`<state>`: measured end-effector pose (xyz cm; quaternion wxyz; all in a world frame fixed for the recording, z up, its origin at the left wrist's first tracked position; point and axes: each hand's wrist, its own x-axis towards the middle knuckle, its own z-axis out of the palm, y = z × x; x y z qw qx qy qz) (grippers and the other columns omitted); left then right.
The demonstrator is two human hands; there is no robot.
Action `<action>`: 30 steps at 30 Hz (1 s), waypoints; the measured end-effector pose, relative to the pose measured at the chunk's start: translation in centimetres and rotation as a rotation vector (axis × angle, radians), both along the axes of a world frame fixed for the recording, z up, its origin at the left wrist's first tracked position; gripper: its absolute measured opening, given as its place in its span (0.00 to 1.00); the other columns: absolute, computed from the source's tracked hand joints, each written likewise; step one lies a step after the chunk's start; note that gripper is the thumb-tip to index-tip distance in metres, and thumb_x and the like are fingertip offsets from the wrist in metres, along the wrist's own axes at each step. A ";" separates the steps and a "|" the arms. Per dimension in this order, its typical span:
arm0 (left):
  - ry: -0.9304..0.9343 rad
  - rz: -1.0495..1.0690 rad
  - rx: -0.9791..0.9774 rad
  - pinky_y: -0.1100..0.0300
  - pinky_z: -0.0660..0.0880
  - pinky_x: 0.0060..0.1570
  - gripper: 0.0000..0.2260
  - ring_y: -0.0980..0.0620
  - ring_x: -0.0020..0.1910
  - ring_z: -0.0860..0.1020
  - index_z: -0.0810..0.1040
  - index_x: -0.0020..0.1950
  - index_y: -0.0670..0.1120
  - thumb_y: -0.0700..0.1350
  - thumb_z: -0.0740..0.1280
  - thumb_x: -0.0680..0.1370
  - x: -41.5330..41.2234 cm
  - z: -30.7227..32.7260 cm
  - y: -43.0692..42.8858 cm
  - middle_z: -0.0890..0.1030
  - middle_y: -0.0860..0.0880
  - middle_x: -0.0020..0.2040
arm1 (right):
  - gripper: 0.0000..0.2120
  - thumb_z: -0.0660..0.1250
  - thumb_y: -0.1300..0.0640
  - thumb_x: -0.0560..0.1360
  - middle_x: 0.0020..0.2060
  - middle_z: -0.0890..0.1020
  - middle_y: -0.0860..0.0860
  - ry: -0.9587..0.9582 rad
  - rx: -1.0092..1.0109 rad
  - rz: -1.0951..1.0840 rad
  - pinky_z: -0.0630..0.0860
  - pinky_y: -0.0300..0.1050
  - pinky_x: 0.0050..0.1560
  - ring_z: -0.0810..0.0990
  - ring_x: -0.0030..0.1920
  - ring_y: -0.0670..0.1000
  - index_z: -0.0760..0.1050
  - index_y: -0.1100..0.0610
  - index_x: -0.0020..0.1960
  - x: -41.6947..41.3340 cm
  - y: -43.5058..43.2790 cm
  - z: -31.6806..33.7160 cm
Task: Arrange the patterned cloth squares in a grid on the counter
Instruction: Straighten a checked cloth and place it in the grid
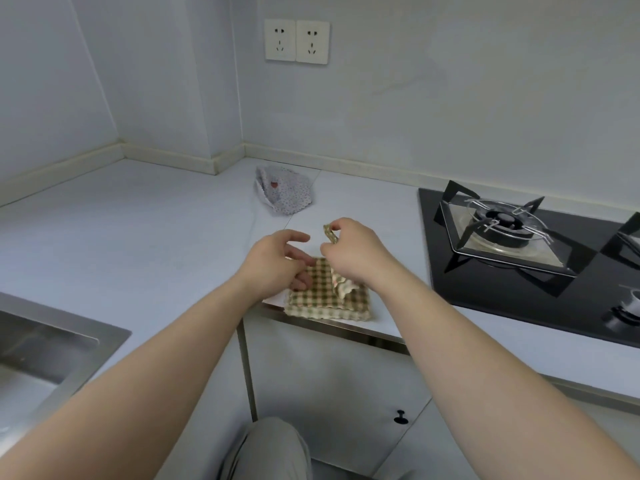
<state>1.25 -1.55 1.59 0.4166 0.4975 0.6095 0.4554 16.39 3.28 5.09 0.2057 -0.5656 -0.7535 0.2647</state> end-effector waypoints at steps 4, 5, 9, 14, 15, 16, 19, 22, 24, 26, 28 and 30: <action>-0.205 0.151 -0.098 0.55 0.82 0.34 0.15 0.43 0.34 0.85 0.75 0.61 0.40 0.30 0.69 0.77 -1.5 0.0 0.5 0.85 0.37 0.43 | 0.22 0.63 0.55 0.79 0.57 0.77 0.53 -0.069 -0.039 0.046 0.80 0.49 0.48 0.82 0.49 0.56 0.69 0.55 0.72 -1.6 -0.2 -0.9; -0.228 0.150 -0.126 0.55 0.83 0.35 0.15 0.43 0.35 0.86 0.74 0.61 0.39 0.30 0.70 0.77 -1.7 -0.2 0.6 0.85 0.36 0.42 | 0.21 0.63 0.55 0.78 0.54 0.77 0.53 -0.079 -0.040 0.055 0.81 0.50 0.49 0.82 0.48 0.56 0.70 0.56 0.71 -1.9 -0.2 -1.2; -0.280 0.146 -0.145 0.55 0.83 0.35 0.13 0.41 0.38 0.86 0.73 0.61 0.38 0.31 0.69 0.77 -1.9 -1.0 0.7 0.85 0.35 0.42 | 0.24 0.63 0.49 0.81 0.67 0.77 0.55 -0.147 -0.041 0.079 0.77 0.51 0.62 0.79 0.61 0.57 0.68 0.57 0.74 -2.8 -0.1 -2.3; -0.168 0.209 -0.087 0.48 0.84 0.40 0.10 0.44 0.36 0.85 0.76 0.58 0.38 0.41 0.69 0.80 -2.1 -1.6 1.2 0.85 0.37 0.46 | 0.26 0.58 0.43 0.82 0.63 0.82 0.55 0.027 -0.021 0.045 0.78 0.53 0.63 0.82 0.59 0.56 0.66 0.52 0.77 -1.8 0.4 -2.9; -0.110 0.212 -0.074 0.48 0.84 0.41 0.11 0.45 0.36 0.85 0.77 0.57 0.40 0.43 0.71 0.79 -2.0 -1.7 1.3 0.85 0.39 0.46 | 0.22 0.59 0.46 0.83 0.59 0.83 0.54 0.091 0.027 0.010 0.80 0.51 0.58 0.84 0.54 0.54 0.70 0.50 0.75 -1.2 0.6 -2.9; -0.019 0.210 -0.054 0.51 0.84 0.40 0.12 0.47 0.36 0.85 0.77 0.56 0.41 0.46 0.73 0.77 -1.9 -1.8 1.4 0.85 0.43 0.46 | 0.19 0.59 0.49 0.83 0.55 0.84 0.53 0.104 0.091 -0.025 0.81 0.50 0.54 0.84 0.49 0.53 0.72 0.50 0.72 -0.5 0.6 -2.9; 0.492 0.178 0.106 0.60 0.76 0.48 0.16 0.54 0.46 0.81 0.79 0.59 0.49 0.53 0.74 0.74 -1.6 -2.1 1.4 0.79 0.54 0.55 | 0.16 0.59 0.52 0.83 0.58 0.81 0.51 -0.079 0.266 -0.040 0.78 0.51 0.56 0.80 0.55 0.52 0.74 0.51 0.69 1.3 0.5 -3.4; 0.789 0.037 0.314 0.57 0.71 0.64 0.18 0.51 0.63 0.75 0.79 0.65 0.52 0.52 0.72 0.76 -1.1 -2.4 1.4 0.75 0.53 0.68 | 0.16 0.57 0.52 0.84 0.62 0.79 0.51 -0.231 0.300 0.049 0.74 0.53 0.62 0.75 0.64 0.55 0.77 0.55 0.66 2.4 0.0 -4.9; 0.933 -0.145 0.321 0.52 0.65 0.72 0.19 0.49 0.72 0.70 0.77 0.71 0.52 0.51 0.67 0.80 -0.7 -2.4 1.4 0.74 0.53 0.73 | 0.15 0.55 0.53 0.84 0.56 0.81 0.50 -0.339 0.304 0.112 0.74 0.52 0.58 0.76 0.61 0.57 0.79 0.56 0.59 3.0 -0.4 -5.8; 1.108 -0.314 0.225 0.51 0.62 0.75 0.19 0.49 0.75 0.67 0.72 0.75 0.52 0.50 0.60 0.84 -0.4 -2.4 1.5 0.70 0.54 0.76 | 0.17 0.52 0.52 0.85 0.61 0.79 0.50 -0.401 0.277 0.142 0.71 0.52 0.61 0.74 0.65 0.56 0.77 0.56 0.63 3.4 -0.6 -6.3; 1.273 -0.366 0.161 0.51 0.59 0.76 0.20 0.49 0.77 0.63 0.69 0.77 0.51 0.47 0.56 0.85 -0.1 -2.4 1.5 0.67 0.54 0.78 | 0.20 0.51 0.51 0.86 0.72 0.73 0.51 -0.411 0.259 0.139 0.65 0.51 0.70 0.66 0.74 0.55 0.72 0.55 0.72 3.6 -0.7 -6.3; 1.324 -0.322 0.175 0.49 0.53 0.78 0.21 0.48 0.80 0.58 0.67 0.77 0.50 0.44 0.56 0.83 0.2 -2.4 1.4 0.65 0.53 0.79 | 0.21 0.51 0.51 0.86 0.77 0.68 0.50 -0.400 0.281 0.126 0.60 0.51 0.75 0.60 0.79 0.54 0.70 0.54 0.75 3.7 -1.0 -6.3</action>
